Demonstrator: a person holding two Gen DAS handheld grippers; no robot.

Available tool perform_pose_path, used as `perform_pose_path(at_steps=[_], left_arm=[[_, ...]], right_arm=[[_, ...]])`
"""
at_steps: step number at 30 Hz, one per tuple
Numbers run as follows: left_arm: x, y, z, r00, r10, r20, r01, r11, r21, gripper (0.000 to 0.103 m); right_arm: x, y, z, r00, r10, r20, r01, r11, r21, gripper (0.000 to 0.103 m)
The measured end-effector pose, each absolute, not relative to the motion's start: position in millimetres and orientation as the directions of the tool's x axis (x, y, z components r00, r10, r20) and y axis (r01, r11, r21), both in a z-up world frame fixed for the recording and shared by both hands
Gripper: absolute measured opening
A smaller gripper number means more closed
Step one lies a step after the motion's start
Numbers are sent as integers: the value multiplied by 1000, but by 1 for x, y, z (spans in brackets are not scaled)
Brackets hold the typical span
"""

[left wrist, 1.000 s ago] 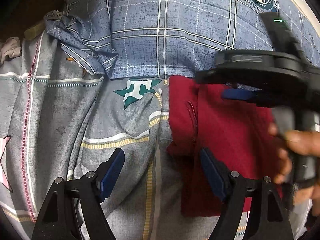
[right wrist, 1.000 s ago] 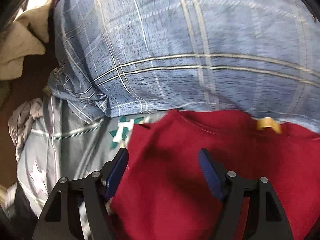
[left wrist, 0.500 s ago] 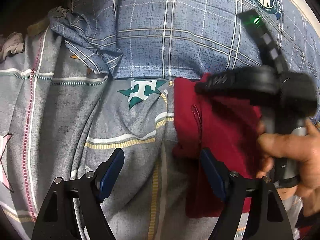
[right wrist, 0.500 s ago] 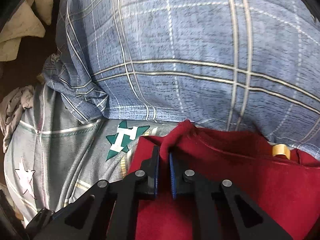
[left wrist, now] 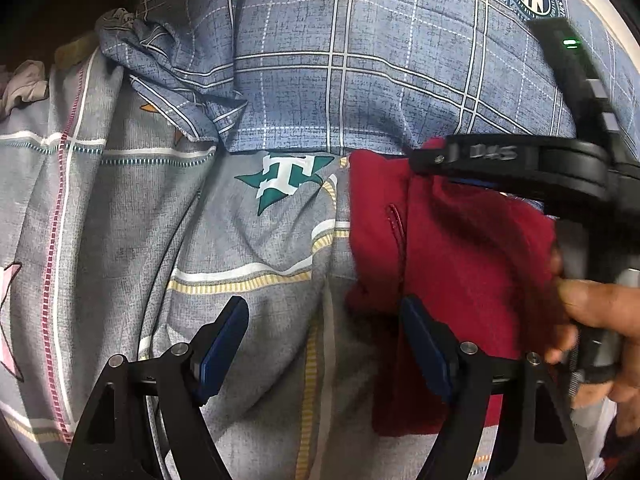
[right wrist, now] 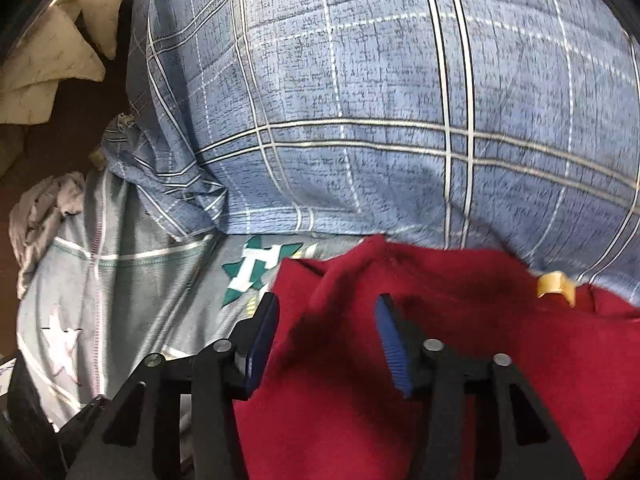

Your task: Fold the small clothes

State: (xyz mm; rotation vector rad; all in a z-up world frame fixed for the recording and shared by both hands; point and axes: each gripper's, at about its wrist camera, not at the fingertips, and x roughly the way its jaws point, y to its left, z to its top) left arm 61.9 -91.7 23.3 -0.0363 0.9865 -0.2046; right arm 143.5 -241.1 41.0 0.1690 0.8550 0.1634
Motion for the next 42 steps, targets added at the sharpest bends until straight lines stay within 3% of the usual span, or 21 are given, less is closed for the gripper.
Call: perform_pose_path(at_steps=[1, 4, 12, 15, 23, 34, 36, 38, 42], left_arm=[[63, -92, 23, 533, -188, -825, 155, 980, -123, 79], [64, -92, 22, 532, -186, -826, 152, 981, -123, 79], [66, -93, 19, 527, -178, -831, 152, 982, -114, 81], [66, -94, 18, 525, -178, -832, 153, 982, -114, 81], [69, -90, 18, 512, -196, -836, 143, 979, -142, 81], [71, -88, 15, 505, -200, -840, 129, 979, -155, 84], [72, -88, 14, 503, -203, -840, 130, 979, -158, 84], [72, -88, 14, 503, -204, -840, 129, 979, -161, 84], [72, -88, 14, 506, -201, -839, 128, 979, -157, 84]], right_arm=[[150, -238, 36, 641, 185, -745, -61, 980, 191, 42], [168, -236, 20, 623, 189, -759, -41, 977, 210, 40], [176, -217, 0, 644, 105, -758, -47, 994, 97, 44], [172, -225, 4, 643, 144, -752, -44, 987, 152, 44], [149, -259, 20, 627, 238, -742, -16, 956, 293, 64], [158, -255, 15, 617, 301, -727, -24, 931, 365, 67], [163, -246, 15, 596, 307, -742, -35, 933, 358, 70], [170, -233, 13, 568, 291, -770, -49, 945, 322, 80], [177, -214, 8, 559, 206, -803, -66, 977, 204, 83]])
